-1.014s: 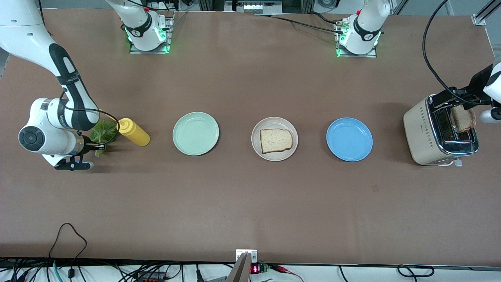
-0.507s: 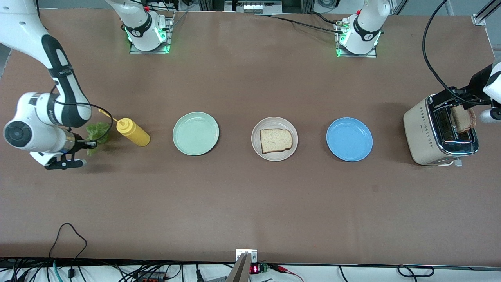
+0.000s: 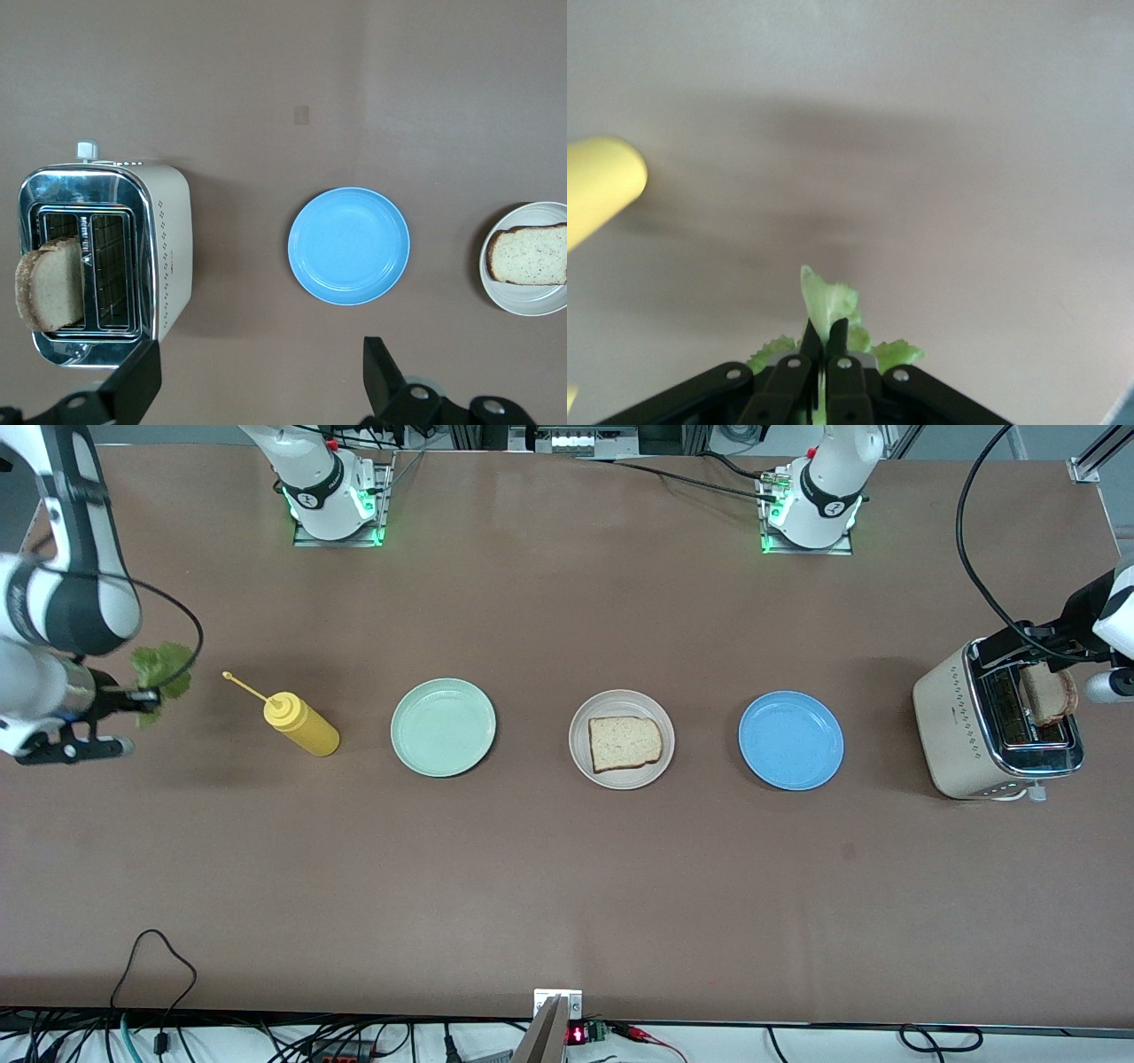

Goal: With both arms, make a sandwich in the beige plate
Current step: 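Lift the lettuce leaf and carry it over the beige plate, then lower the lettuce onto the bread and open the right gripper, then withdraw the right gripper while the left gripper reaches the toaster bread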

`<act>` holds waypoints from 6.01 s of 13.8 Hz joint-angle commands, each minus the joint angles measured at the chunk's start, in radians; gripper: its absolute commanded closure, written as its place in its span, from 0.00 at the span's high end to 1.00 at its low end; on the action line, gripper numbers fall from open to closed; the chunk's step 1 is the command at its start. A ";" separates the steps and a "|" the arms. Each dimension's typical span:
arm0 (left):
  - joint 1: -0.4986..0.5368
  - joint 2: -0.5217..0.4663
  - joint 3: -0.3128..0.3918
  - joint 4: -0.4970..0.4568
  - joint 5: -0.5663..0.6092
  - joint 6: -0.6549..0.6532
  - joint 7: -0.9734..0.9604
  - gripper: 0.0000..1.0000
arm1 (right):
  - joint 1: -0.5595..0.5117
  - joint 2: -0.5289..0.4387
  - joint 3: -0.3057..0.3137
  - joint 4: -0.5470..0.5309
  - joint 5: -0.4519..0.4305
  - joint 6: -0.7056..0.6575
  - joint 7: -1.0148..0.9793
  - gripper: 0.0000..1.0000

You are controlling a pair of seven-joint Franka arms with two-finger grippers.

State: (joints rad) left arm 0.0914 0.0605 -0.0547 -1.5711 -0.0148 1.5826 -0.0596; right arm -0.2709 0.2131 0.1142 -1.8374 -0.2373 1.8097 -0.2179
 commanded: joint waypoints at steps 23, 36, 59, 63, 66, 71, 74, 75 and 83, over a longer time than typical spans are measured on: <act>0.004 -0.007 0.010 -0.001 0.018 -0.009 0.003 1.00 | 0.579 0.049 0.134 0.081 0.455 0.144 1.360 0.00; 0.002 -0.018 -0.001 -0.003 0.003 0.002 0.015 1.00 | 0.792 0.446 0.127 0.336 0.455 0.634 2.014 0.00; 0.002 -0.002 0.004 0.023 0.016 -0.029 0.014 1.00 | 0.858 0.640 0.127 0.405 0.449 0.803 2.088 0.73; 0.002 0.010 0.009 0.029 0.019 -0.030 0.013 1.00 | 0.852 0.622 0.127 0.403 0.438 0.789 2.074 1.00; 0.002 0.016 0.007 0.045 0.018 -0.038 0.018 1.00 | 0.839 0.543 0.127 0.397 0.437 0.702 2.066 1.00; -0.001 0.064 0.003 0.048 0.016 -0.041 0.014 1.00 | 0.759 0.355 0.127 0.351 0.449 0.496 1.920 1.00; 0.040 0.088 0.029 0.049 0.019 -0.041 0.017 1.00 | 0.685 0.263 0.127 0.346 0.461 0.290 1.656 1.00; 0.074 0.094 0.029 0.048 0.027 -0.042 0.029 1.00 | 0.659 0.232 0.127 0.346 0.461 0.217 1.547 1.00; 0.278 0.231 0.029 0.051 0.121 -0.036 0.168 1.00 | 0.334 0.030 0.118 0.348 0.437 -0.145 0.664 1.00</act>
State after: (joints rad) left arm 0.3099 0.2331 -0.0167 -1.5588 0.0983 1.5589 0.0476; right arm 0.1299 0.3167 0.2258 -1.4476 0.2064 1.7127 0.6385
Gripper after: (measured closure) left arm 0.000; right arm 0.000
